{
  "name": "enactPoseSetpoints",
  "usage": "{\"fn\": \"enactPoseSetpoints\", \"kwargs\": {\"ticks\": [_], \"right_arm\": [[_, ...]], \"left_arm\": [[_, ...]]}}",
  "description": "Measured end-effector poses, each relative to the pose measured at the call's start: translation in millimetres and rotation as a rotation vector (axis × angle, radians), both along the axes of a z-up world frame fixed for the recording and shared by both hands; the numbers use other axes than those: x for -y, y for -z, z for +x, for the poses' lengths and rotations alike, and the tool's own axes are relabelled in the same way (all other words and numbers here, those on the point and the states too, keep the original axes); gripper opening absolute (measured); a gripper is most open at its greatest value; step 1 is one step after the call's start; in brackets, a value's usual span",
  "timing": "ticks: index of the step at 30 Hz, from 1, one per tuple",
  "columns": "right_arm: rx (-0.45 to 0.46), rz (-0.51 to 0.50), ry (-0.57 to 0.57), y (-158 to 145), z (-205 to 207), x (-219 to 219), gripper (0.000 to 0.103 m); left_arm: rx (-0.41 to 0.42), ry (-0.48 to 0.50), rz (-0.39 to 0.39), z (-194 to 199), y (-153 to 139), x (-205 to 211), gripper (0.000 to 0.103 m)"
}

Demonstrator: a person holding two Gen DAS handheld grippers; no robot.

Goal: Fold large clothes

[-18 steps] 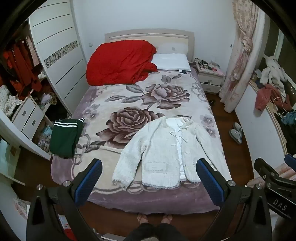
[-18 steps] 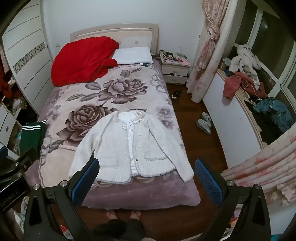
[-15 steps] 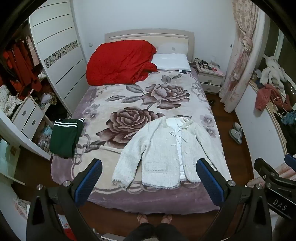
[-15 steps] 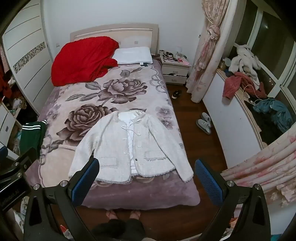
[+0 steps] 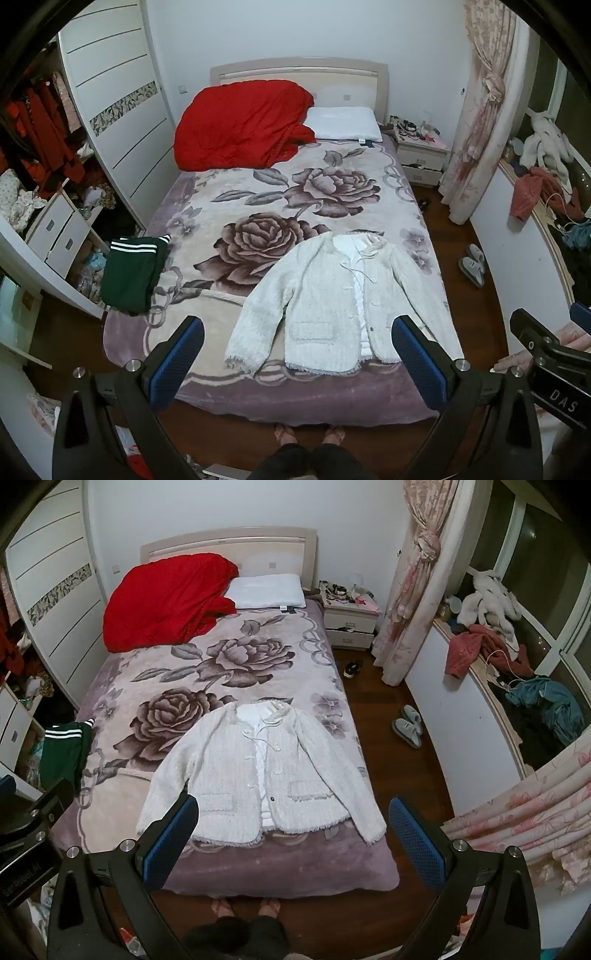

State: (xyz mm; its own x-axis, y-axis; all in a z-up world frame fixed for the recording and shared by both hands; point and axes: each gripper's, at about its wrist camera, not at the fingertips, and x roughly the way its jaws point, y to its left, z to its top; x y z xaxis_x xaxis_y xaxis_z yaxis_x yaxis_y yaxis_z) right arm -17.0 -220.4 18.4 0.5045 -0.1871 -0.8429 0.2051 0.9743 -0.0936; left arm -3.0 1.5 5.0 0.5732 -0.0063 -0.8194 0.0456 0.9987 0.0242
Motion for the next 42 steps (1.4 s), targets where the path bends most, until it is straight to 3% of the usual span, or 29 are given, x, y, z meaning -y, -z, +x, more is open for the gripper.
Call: {"fn": "enactPoseSetpoints", "kwargs": {"ticks": [28, 34, 42], "right_arm": [[0.017, -0.004, -0.002, -15, 1, -2, 0.103], [0.019, -0.005, 0.000, -20, 5, -3, 0.103], [0.023, -0.007, 0.000, -24, 8, 1, 0.103]], "left_arm": [[0.015, 0.001, -0.004, 0, -6, 0, 0.103], [0.026, -0.006, -0.006, 8, -26, 14, 0.103], [0.029, -0.005, -0.007, 7, -26, 12, 0.103]]}}
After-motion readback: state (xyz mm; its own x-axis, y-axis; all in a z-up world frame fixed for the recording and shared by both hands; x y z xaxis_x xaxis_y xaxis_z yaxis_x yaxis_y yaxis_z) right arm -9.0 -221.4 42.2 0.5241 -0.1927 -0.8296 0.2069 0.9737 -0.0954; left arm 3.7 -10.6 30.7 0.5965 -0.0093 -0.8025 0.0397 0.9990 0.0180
